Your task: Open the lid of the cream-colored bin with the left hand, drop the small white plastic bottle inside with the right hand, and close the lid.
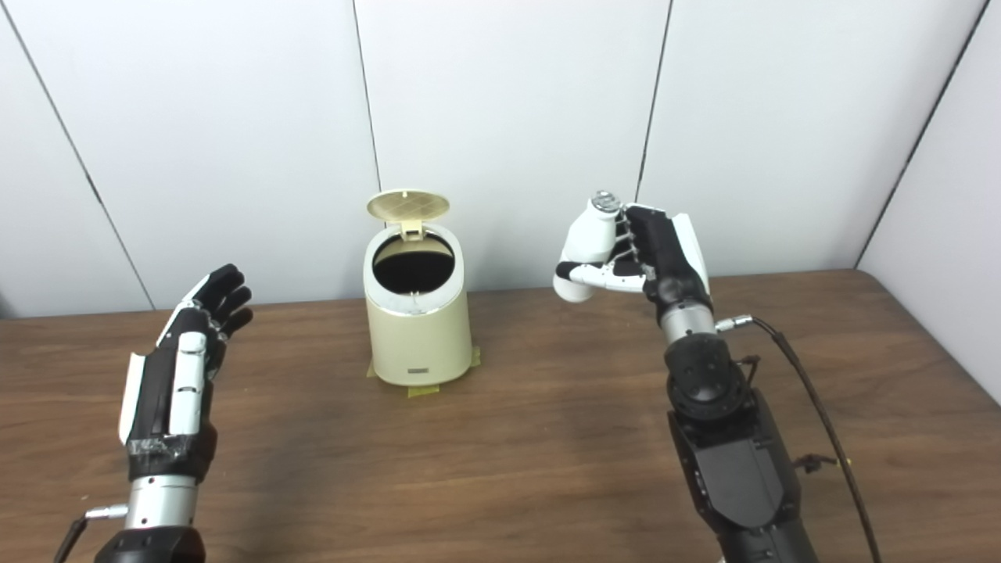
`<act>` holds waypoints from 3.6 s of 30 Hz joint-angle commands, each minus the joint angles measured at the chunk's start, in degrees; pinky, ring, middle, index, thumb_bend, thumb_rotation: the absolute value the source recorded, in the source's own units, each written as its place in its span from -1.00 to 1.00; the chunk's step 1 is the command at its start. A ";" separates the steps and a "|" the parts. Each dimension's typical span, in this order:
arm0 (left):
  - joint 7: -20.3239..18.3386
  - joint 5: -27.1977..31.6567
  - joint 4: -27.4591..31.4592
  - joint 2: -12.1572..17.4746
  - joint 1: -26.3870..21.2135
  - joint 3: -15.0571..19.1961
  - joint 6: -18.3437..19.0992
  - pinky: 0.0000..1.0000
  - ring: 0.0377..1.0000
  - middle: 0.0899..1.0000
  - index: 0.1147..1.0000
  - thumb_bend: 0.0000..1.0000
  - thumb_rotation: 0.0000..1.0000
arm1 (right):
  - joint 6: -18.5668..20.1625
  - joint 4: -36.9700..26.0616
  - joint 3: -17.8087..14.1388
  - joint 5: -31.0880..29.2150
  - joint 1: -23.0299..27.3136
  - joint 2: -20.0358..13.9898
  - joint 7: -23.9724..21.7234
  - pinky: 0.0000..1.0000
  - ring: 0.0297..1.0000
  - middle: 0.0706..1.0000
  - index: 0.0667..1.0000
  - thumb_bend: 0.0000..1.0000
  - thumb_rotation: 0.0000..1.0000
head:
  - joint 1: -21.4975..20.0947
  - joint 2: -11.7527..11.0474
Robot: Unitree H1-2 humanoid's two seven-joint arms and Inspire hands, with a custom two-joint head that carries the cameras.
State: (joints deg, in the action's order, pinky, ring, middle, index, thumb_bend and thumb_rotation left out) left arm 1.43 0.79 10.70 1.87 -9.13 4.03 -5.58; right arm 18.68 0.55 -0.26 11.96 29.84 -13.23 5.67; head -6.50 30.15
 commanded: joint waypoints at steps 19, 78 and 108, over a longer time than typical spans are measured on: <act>1.79 -1.89 1.59 -1.65 -2.93 -0.86 -0.52 0.72 0.76 0.75 0.71 -0.07 0.79 | 1.97 -5.93 5.84 3.31 7.87 4.95 -5.08 -0.37 -0.19 -0.06 -0.10 0.03 -1.00 | 1.42 -0.65; 3.02 -3.93 2.75 -2.48 -2.85 -1.42 -1.08 0.68 0.74 0.74 0.71 -0.05 0.78 | -44.89 35.20 14.58 25.78 14.67 9.03 29.16 -0.31 -0.19 -0.04 -0.06 0.00 -1.00 | 3.38 -0.64; 2.89 -4.17 3.00 -2.50 -2.78 -1.55 -0.54 0.69 0.75 0.74 0.71 -0.06 0.76 | -36.08 28.91 14.30 24.11 13.31 8.72 18.56 -0.03 0.08 0.19 0.23 1.00 -0.67 | 3.02 -0.43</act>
State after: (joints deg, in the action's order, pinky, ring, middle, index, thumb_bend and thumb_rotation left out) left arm 4.18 -3.08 12.07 -0.40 -9.65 2.81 -5.43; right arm -17.08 31.75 14.56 35.81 40.32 -4.13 23.28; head -3.43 29.71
